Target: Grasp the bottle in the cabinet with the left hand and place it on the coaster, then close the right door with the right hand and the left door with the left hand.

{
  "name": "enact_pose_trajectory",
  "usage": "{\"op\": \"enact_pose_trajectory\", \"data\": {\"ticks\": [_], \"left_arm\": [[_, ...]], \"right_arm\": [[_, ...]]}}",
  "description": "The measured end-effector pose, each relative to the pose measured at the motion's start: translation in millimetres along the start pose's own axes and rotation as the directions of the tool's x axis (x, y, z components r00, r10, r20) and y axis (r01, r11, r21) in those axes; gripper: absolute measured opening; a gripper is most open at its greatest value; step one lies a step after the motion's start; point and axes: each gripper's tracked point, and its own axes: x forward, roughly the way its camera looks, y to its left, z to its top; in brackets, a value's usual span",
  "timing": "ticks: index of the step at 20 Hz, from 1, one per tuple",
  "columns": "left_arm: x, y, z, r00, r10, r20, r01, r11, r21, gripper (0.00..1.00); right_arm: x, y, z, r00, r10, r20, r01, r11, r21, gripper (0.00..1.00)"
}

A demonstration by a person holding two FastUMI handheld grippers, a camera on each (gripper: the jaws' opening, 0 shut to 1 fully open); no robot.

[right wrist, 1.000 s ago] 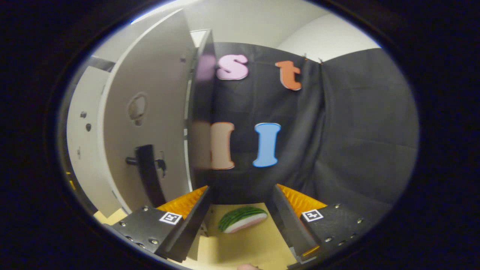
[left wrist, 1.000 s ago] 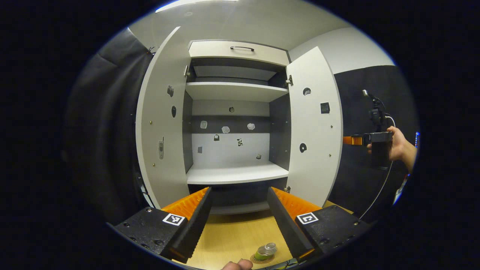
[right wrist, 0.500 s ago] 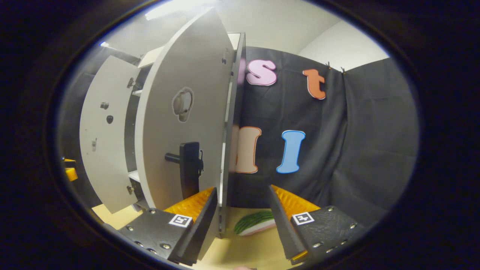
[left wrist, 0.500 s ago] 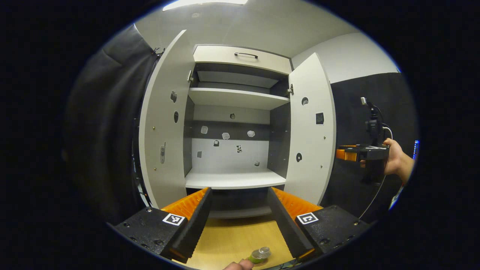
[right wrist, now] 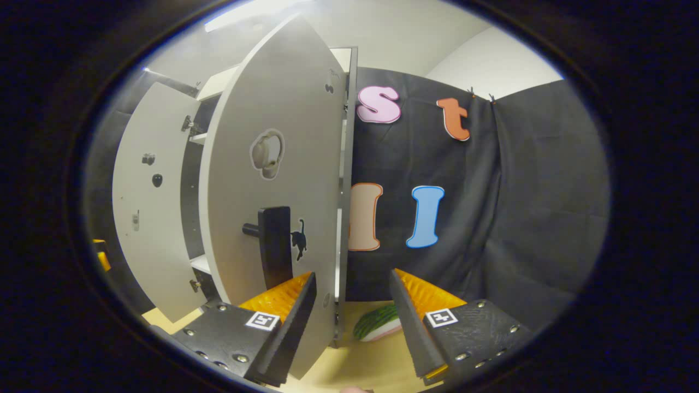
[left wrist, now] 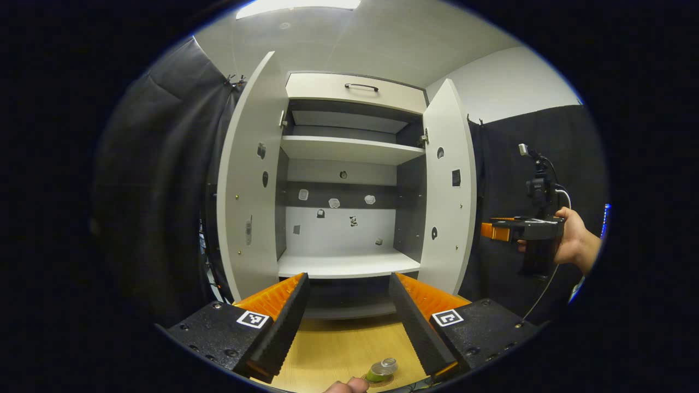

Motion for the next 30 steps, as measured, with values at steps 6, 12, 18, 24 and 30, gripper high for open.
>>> {"op": "enact_pose_trajectory", "data": {"ticks": [6,12,18,24,30], "left_arm": [[-20.8,33.8,-3.9,0.996,0.089,0.018,-0.090,0.996,0.017,0.92],[-19.8,56.5,-5.5,0.996,0.082,-0.019,-0.082,0.996,-0.021,0.93],[-15.2,92.2,0.8,0.995,0.104,-0.005,-0.104,0.994,0.010,0.93],[-11.3,126.6,-2.0,0.992,0.123,-0.017,-0.123,0.992,0.034,0.93],[-2.1,169.2,-5.3,0.989,0.142,-0.036,-0.142,0.990,-0.016,0.94]], "right_arm": [[-0.2,0.5,-3.8,0.999,-0.033,-0.004,0.033,0.997,0.073,0.82],[1.8,22.0,-2.1,1.000,-0.023,-0.012,0.024,0.998,0.062,0.82],[8.8,43.3,-0.7,0.997,-0.065,-0.034,0.067,0.995,0.069,0.83],[16.2,73.5,-4.1,0.999,-0.016,-0.034,0.017,0.998,0.055,0.88],[11.7,98.1,-6.1,0.999,0.034,-0.023,-0.034,0.999,0.027,0.99]]}}
